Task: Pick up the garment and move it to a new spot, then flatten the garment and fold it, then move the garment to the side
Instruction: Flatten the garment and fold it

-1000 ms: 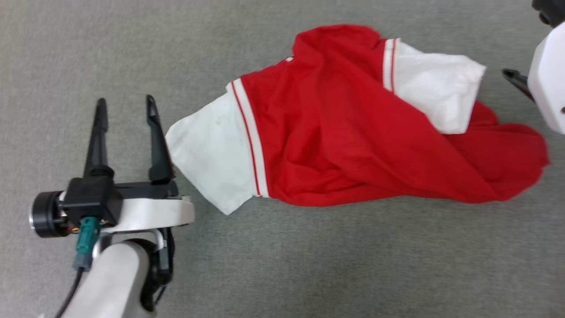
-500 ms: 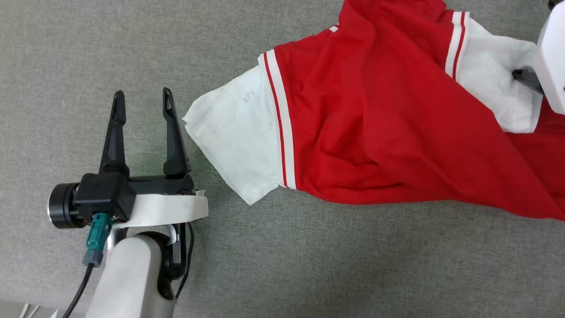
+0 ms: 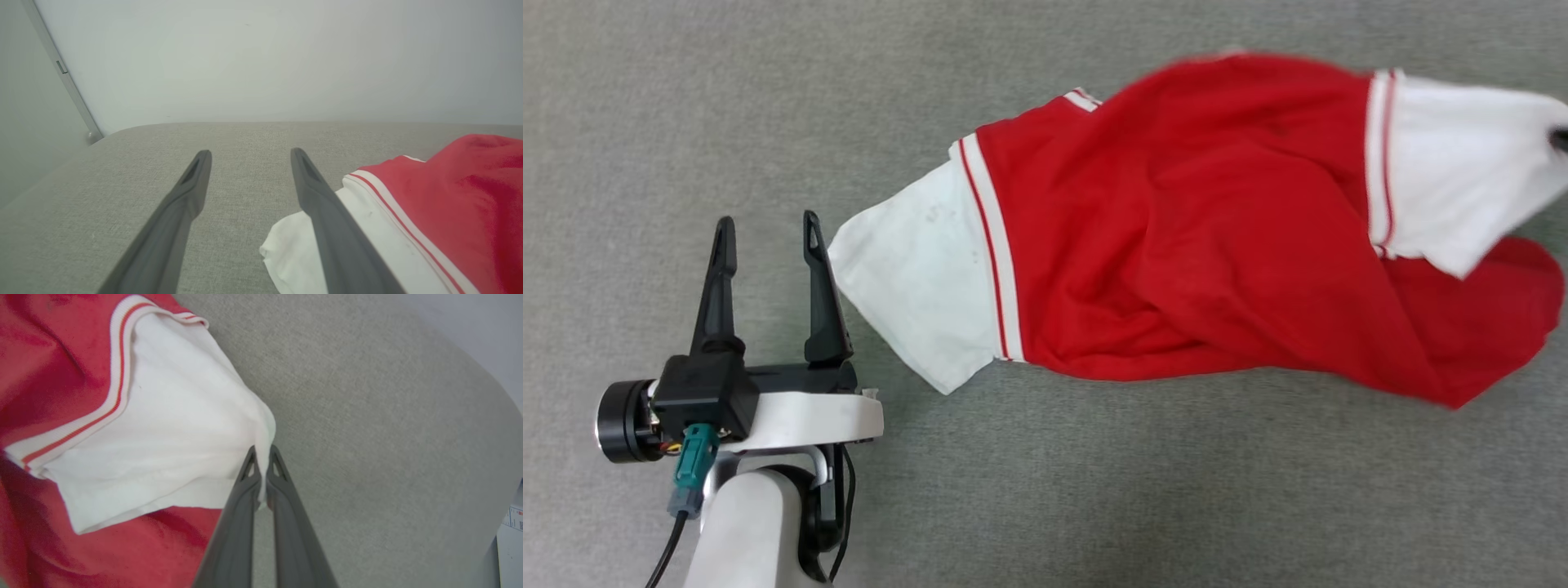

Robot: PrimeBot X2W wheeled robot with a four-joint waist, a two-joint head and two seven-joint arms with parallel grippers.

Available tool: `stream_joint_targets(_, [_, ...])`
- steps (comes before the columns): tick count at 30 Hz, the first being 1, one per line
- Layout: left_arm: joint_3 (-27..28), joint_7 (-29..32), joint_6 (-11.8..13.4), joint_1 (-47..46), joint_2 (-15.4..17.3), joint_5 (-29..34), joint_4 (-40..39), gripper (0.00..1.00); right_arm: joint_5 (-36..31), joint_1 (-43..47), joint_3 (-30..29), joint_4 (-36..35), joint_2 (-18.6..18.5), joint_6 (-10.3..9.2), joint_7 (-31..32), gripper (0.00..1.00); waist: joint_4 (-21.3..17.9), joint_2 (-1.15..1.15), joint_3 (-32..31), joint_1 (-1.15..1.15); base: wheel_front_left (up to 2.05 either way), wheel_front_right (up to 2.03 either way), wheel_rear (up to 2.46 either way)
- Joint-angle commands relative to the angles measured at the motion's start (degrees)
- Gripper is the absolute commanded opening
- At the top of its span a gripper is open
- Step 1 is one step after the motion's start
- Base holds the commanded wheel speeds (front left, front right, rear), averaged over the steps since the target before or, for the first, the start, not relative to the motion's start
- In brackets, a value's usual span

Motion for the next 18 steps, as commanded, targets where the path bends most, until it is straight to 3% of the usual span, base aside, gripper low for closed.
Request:
stream_joint_targets(1, [0.18, -0.12, -0.34, 0.63, -0.16, 0.26, -0.07, 1.0, 0.91, 2.03, -0.18, -0.05, -1.3, -0.05, -0.29, 0.0, -1.43, 0.0, -1.21, 0.0, 0.0, 0.0, 0.0])
stream_joint_targets(6, [0.53, -0.12, -1.47, 1.32, -0.46, 1.26, 0.19, 1.0, 3.35, 9.31, -2.73, 2.73, -5.26, -0.06, -1.77, 0.0, -2.26, 0.0, -1.48, 0.0, 0.0, 0.0, 0.0])
stream_joint_targets(9, [0.49, -0.12, -2.06, 0.97, -0.59, 1.73, 0.57, 1.0, 4.15, 13.58, -4.32, 6.52, -5.44, -0.05, -2.21, 0.0, -2.13, 0.0, -1.08, 0.0, 0.0, 0.0, 0.0])
stream_joint_targets(16, [0.89, -0.12, -3.08, 0.1, -0.94, 2.35, 2.05, 1.0, 0.62, 19.5, -5.6, 16.4, 0.53, -0.09, -5.43, 0.0, -1.78, 0.0, -0.58, 0.0, 0.0, 0.0, 0.0])
stream_joint_targets(17, [1.06, -0.12, -3.12, 0.09, -0.94, 2.43, 2.41, 1.0, -0.05, 19.15, -6.15, 17.26, 1.42, -0.09, -6.57, 0.35, -1.86, 0.0, -0.93, 0.0, 0.0, 0.0, 0.0])
stream_joint_targets(18, [1.3, -0.12, -3.29, 0.16, -0.84, 2.47, 2.81, 1.0, -0.51, 18.57, -6.86, 17.79, 2.27, -0.09, -7.96, 1.0, -1.98, 0.0, -1.37, 0.0, 0.0, 0.0, 0.0])
